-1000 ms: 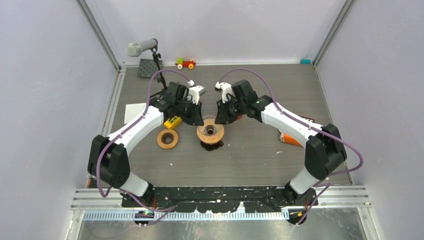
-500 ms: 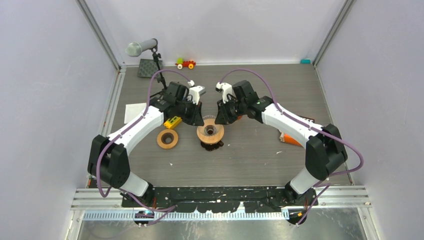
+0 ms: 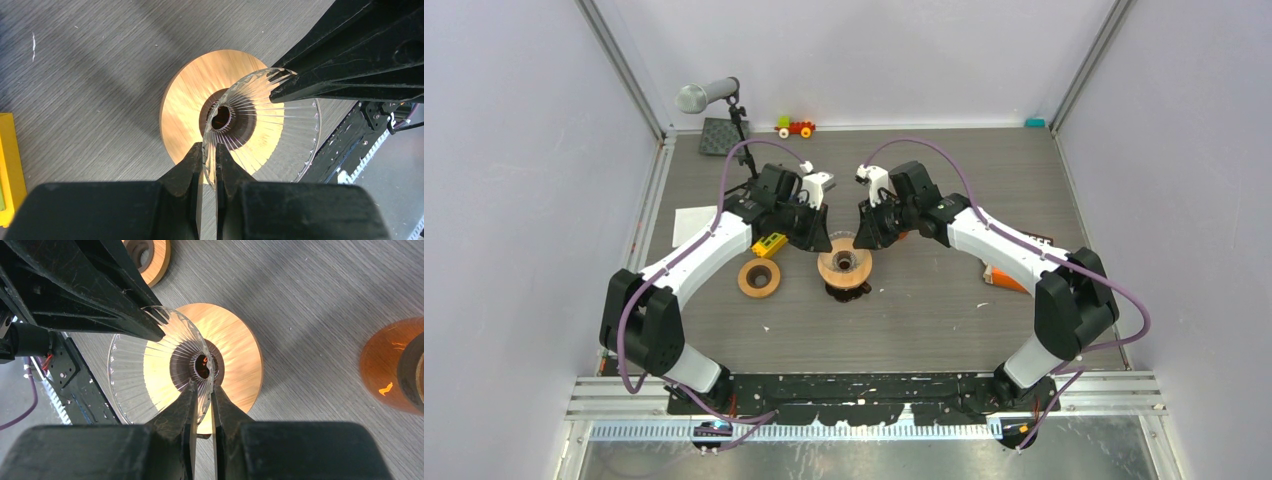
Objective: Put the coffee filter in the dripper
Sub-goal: Place the coffee dripper in the dripper holder.
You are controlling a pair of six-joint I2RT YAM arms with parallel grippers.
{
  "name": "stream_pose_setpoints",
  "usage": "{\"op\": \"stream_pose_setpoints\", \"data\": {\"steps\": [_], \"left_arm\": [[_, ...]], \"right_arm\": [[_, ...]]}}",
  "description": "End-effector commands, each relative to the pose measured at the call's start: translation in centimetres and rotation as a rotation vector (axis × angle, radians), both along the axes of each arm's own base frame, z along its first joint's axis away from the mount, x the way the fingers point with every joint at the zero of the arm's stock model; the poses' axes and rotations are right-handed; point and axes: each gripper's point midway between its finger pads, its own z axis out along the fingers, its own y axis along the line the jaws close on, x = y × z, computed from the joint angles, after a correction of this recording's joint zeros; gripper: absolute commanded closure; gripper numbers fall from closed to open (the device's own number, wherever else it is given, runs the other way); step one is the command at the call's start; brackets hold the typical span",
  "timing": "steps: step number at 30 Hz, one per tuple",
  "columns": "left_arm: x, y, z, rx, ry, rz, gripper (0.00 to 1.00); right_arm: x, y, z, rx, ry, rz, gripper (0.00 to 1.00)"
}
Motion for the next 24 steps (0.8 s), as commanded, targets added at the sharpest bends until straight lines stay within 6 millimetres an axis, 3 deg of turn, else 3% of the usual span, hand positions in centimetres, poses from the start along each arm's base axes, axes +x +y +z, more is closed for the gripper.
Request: {"op": "stream_pose_setpoints", "data": {"steps": [1, 8, 18, 24], "left_arm": [[-4.3, -0.1, -5.5, 0.107, 0.133, -0.141, 1.0], [-4.1, -0.2, -4.9, 0.098, 0.116, -0.143, 1.0], [-2.7, -0.3, -2.0, 0.104, 0.024, -0.146, 1.0], [-2.2, -0.4, -1.4, 0.112, 0.015, -0.144, 0.97]], "right_arm": [[-1.8, -3.2, -9.5, -0.257, 0.107, 0.002, 0.99], [-1.7, -3.1, -9.2, -0.256, 0.098, 0.0, 0.99], [0.0, -2.4, -4.8, -0.197, 0.005, -0.02, 0.96], [0.4, -2.3, -3.6, -0.2, -0.016, -0.002, 0.87]]}}
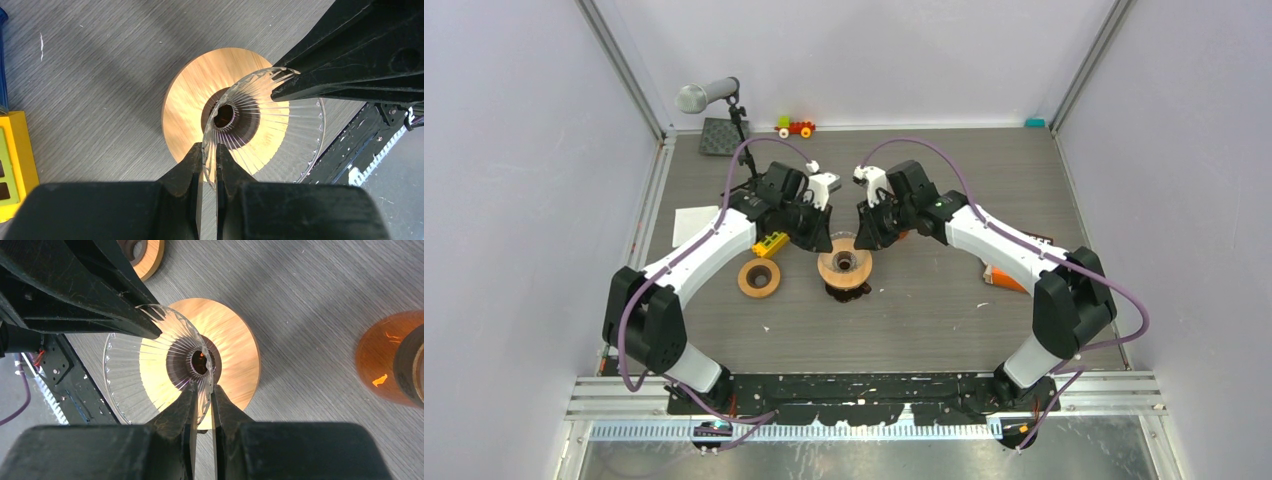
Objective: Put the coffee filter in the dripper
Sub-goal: Place the coffee dripper in the dripper holder.
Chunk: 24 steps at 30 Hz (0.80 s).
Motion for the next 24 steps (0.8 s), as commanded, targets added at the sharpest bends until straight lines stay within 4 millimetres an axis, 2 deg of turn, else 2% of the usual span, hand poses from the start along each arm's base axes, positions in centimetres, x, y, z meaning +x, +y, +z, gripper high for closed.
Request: {"op": "stream_pose_setpoints", "data": {"steps": [1, 13, 24], "left_arm": [[-2.0, -0.4, -1.4, 0.057, 0.036, -0.126, 0.95], [-1.3, -0.4, 0.3, 0.052, -0.017, -0.112, 0.81], [-0.6, 0.0, 1.5, 0.065, -0.061, -0.083, 0.71]], "right_arm": [[0.6, -2.0, -4.2, -0.177, -0.005, -0.004, 0.86], [1.6, -1.7, -1.5, -0.13, -0.041, -0.021, 0.68], [2.2, -1.7, 1.5, -0.079, -0.082, -0.034, 0.64]]}}
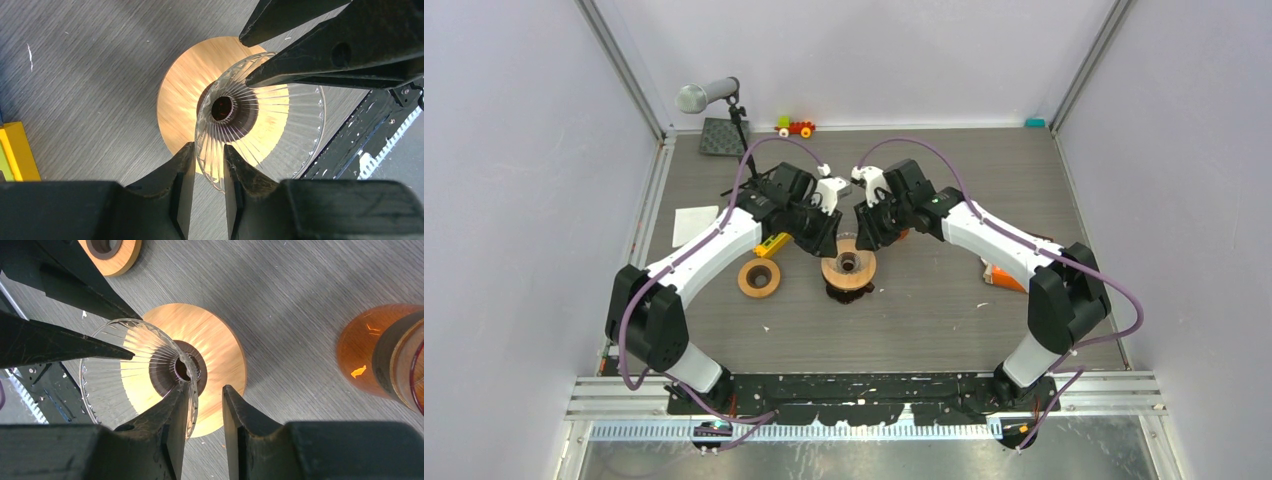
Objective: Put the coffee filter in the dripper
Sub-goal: Place the coffee dripper in the dripper holder.
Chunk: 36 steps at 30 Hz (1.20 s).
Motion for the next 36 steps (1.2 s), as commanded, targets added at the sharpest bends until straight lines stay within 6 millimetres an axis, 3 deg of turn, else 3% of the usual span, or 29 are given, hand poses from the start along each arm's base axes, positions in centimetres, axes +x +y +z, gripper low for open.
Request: {"op": "stream_pose_setpoints", "data": {"steps": [1, 13, 19, 28, 36], "left_arm": [[0.1, 0.6, 1.3, 0.024, -0.041, 0.002, 0.7], [0.7, 1.0, 2.7, 0.025, -0.084, 0.02, 0.65], [0.6, 1.3, 2.8, 0.029, -0.086, 0.021, 0.73], [0.5, 1.6, 2.9, 0.03, -0.089, 0.03, 0.82], [0.8, 1.3, 3.7, 0.006, -0.101, 0.032, 0.67]], "right_arm": [[1.1, -0.8, 2.3, -0.006, -0.064, -0.02, 0.64], [0.9, -0.4, 3.1, 0.017, -0.06, -0.007, 0.57], [0.7, 0.1, 3.1, 0.033, -0.046, 0.014, 0.56], [0.2, 0.8, 3.4, 0.066, -0.004, 0.034, 0.46], [0.5, 0.0, 5.8, 0.078, -0.079, 0.02, 0.44]]}}
